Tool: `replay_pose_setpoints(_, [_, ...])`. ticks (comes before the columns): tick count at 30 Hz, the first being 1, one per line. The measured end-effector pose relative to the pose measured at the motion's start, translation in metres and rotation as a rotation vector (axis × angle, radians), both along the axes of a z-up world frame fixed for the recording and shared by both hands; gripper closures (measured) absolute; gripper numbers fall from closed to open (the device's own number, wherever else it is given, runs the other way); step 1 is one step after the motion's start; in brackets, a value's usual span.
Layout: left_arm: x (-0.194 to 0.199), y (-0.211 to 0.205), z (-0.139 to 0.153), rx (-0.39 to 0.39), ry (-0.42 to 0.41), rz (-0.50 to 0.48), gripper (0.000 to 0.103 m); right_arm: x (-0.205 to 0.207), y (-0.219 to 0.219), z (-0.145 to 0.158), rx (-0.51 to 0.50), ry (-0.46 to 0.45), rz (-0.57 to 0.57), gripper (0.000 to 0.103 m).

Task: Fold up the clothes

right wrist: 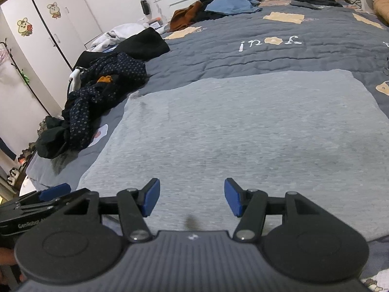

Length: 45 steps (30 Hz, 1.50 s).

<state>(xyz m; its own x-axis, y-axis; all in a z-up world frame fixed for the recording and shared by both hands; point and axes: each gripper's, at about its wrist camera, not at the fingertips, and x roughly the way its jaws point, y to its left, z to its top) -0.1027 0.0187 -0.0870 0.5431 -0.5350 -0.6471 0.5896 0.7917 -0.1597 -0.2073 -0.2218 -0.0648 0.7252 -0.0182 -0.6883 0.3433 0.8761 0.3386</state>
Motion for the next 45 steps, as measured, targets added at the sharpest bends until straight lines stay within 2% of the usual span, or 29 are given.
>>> replay_pose_setpoints(15, [0.028, 0.038, -0.02, -0.142, 0.183, 0.213, 0.021, 0.006, 0.005, -0.002, 0.012, 0.004, 0.005, 0.045])
replay_pose_setpoints(20, [0.038, 0.051, -0.029, -0.226, 0.276, 0.273, 0.022, 0.006, 0.005, -0.001, 0.016, 0.002, 0.005, 0.045])
replay_pose_setpoints(23, [0.038, 0.053, -0.033, -0.276, 0.314, 0.273, 0.031, 0.006, 0.005, -0.001, 0.017, 0.001, 0.007, 0.045])
replay_pose_setpoints(25, [0.037, 0.053, -0.036, -0.308, 0.337, 0.264, 0.052, 0.006, 0.005, -0.001, 0.02, 0.0, 0.006, 0.045])
replay_pose_setpoints(26, [0.036, 0.052, -0.038, -0.321, 0.35, 0.263, 0.058, 0.006, 0.005, -0.001, 0.021, 0.0, 0.006, 0.045])
replay_pose_setpoints(27, [0.036, 0.052, -0.04, -0.329, 0.359, 0.268, 0.069, 0.006, 0.005, -0.001, 0.022, 0.0, 0.005, 0.045])
replay_pose_setpoints(28, [0.035, 0.051, -0.041, -0.333, 0.364, 0.272, 0.076, 0.006, 0.005, 0.0, 0.022, -0.002, 0.005, 0.045])
replay_pose_setpoints(33, [0.029, 0.049, -0.04, -0.35, 0.326, 0.284, 0.08, 0.004, 0.004, 0.0, 0.025, -0.006, 0.0, 0.045])
replay_pose_setpoints(37, [0.031, 0.044, -0.047, -0.345, 0.365, 0.283, 0.079, 0.005, 0.004, 0.001, 0.027, -0.007, 0.0, 0.045])
replay_pose_setpoints(39, [0.032, 0.042, -0.05, -0.34, 0.357, 0.29, 0.078, 0.005, 0.005, 0.0, 0.026, -0.006, 0.002, 0.045])
replay_pose_setpoints(44, [0.039, 0.045, -0.052, -0.417, 0.367, 0.315, 0.078, 0.005, 0.004, 0.001, 0.023, -0.005, 0.0, 0.045])
replay_pose_setpoints(45, [0.041, 0.045, -0.052, -0.431, 0.373, 0.322, 0.073, 0.005, 0.004, 0.001, 0.022, -0.005, -0.001, 0.044])
